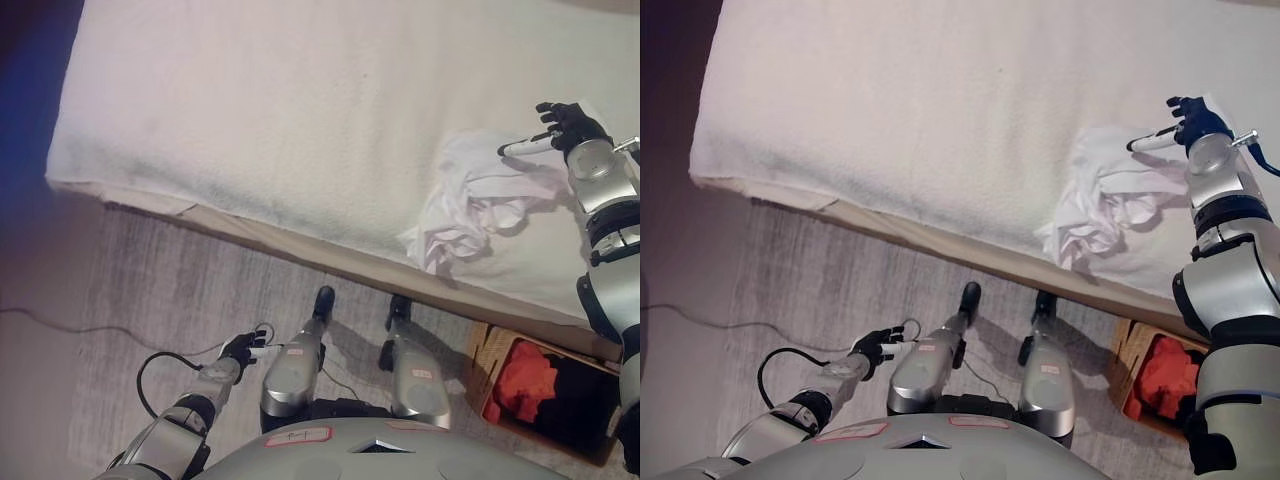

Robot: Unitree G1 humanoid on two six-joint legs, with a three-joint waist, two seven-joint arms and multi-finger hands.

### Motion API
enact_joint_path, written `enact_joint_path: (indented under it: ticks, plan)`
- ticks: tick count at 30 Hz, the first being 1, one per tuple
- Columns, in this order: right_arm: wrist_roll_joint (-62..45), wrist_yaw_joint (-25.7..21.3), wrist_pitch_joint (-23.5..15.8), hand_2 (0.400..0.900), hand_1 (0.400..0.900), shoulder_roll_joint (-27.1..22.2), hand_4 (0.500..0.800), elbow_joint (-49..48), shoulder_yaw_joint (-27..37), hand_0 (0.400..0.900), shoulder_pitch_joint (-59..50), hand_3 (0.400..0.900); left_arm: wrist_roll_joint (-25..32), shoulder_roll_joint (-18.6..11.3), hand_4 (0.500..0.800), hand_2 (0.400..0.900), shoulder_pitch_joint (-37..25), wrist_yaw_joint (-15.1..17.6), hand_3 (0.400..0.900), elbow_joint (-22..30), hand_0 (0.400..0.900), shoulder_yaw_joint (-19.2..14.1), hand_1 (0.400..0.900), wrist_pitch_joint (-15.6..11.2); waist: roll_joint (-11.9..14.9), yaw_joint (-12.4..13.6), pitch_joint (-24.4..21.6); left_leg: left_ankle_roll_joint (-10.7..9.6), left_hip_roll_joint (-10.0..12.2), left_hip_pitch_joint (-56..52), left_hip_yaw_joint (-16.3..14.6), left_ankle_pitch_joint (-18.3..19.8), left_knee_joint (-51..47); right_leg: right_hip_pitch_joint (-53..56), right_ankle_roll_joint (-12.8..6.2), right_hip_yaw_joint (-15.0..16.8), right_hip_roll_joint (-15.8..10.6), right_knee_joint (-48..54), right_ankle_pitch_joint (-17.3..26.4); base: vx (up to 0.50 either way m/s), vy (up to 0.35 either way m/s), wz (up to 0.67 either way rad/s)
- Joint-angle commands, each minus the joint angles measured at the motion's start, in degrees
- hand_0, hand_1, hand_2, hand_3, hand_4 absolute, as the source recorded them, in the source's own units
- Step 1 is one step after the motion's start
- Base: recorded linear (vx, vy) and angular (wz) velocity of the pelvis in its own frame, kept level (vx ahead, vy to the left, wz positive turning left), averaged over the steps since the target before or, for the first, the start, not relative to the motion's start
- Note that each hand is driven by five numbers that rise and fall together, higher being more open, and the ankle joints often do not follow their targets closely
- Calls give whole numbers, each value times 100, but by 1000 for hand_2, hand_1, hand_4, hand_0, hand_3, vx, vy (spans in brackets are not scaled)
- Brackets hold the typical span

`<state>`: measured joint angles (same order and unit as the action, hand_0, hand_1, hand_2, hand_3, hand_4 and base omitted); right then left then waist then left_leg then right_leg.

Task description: Put the clothes on the bed into the basket.

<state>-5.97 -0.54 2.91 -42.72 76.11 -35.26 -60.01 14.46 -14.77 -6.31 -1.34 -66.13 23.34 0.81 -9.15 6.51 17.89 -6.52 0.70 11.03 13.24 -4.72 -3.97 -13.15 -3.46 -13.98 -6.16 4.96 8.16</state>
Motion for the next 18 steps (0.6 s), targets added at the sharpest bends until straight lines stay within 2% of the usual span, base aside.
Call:
enact_joint_path:
  ticks: [1,9,18]
  plan:
    - [146,-309,-244,900,900,-230,800,250,-340,900,-876,900,35,-367,800,900,324,-38,900,-23,900,385,900,22,103,88,-55,42,-54,205,-367,85,4,-150,-369,421,-507,-393,-353,10,0,26]
    - [82,-309,-233,900,900,-398,800,319,-224,900,-829,900,-87,-352,800,900,480,-118,900,257,900,580,900,17,-349,226,97,48,-206,424,-209,-43,-64,-255,-404,294,-652,-391,-325,6,15,17]
    - [2,-261,-226,900,900,-632,800,435,-63,900,-800,900,-179,-314,800,900,613,-188,900,563,900,741,900,-19,-764,307,218,39,-342,624,-218,-159,-103,-391,-491,286,-834,-228,-152,-18,40,4]
